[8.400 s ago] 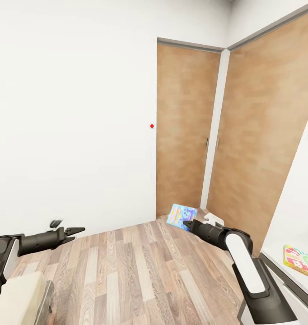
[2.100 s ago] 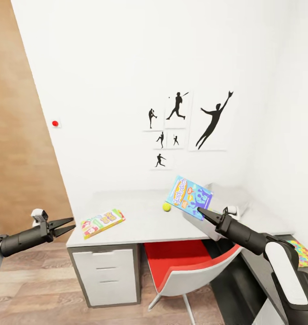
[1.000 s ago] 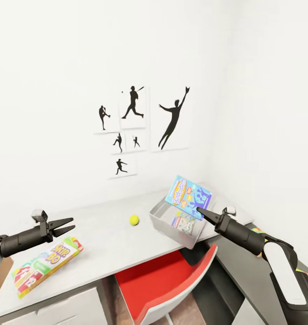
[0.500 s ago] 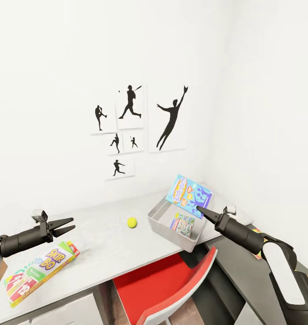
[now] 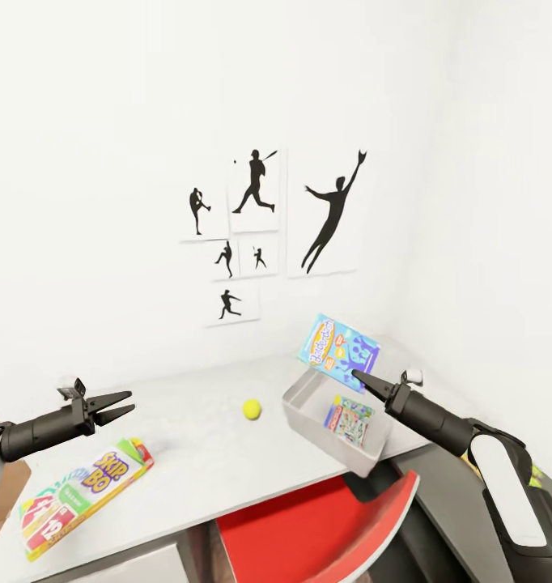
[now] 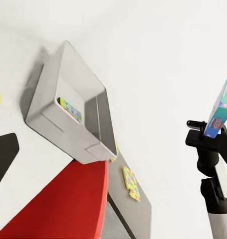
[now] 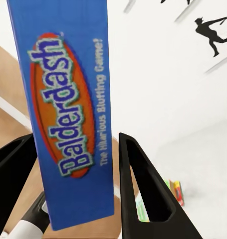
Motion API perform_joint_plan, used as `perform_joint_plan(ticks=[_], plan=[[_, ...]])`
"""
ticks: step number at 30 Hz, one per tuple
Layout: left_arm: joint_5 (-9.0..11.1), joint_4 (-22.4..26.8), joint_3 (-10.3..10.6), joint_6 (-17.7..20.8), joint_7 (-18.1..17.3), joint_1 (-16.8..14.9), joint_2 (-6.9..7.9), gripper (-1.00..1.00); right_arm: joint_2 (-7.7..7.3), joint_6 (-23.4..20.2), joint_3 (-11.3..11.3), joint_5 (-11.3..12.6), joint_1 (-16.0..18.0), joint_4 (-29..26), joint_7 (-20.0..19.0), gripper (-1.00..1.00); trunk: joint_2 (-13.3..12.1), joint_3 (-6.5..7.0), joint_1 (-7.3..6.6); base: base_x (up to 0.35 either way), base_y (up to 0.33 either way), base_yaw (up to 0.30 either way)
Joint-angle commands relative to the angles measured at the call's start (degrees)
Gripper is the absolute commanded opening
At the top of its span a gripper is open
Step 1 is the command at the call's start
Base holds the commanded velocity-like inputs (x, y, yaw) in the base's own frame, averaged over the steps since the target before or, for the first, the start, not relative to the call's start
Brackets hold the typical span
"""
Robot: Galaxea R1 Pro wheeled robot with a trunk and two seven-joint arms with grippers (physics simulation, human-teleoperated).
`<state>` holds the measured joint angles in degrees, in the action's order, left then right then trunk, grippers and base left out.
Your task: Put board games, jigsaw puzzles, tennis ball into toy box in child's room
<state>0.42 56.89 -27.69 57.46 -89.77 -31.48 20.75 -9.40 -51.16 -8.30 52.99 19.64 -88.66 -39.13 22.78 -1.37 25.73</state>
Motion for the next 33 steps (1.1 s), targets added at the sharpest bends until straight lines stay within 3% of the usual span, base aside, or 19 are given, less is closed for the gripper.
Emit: perform_joint_plan(ticks=[1,7,17,33], plan=[[-0.06,-0.02,0.00,0.58,-0.23,-0.07,0.00,1.00,0.00,-0.34,-0.06,0.18,0.05,-0.02,-0.16,-1.00,0.14,-0.18,0.06,0.158,0.000,0.251],[-0.14,-0.07,0.00,0.55,-0.23,-0.07,0.00,1.00,0.00,-0.29,-0.06,0.27,0.05,-0.02,-0.16,-1.00,0.14,-0.35,0.06,0.112,0.000,0.135],[-0.07,-0.37,0.00,0.55,-0.23,-0.07,0.00,1.00,0.00,-0.27,-0.13,0.35,0.05,0.05,-0.29,-1.00,0.14,-0.82,0.06,0.211,-0.110,0.007],[-0.13,-0.37,0.00,0.55,-0.23,-0.08,-0.09,1.00,0.00,-0.28,-0.13,0.36,0.05,0.06,-0.33,-1.00,0.14,-0.87,0.06,0.086,-0.008,0.000]])
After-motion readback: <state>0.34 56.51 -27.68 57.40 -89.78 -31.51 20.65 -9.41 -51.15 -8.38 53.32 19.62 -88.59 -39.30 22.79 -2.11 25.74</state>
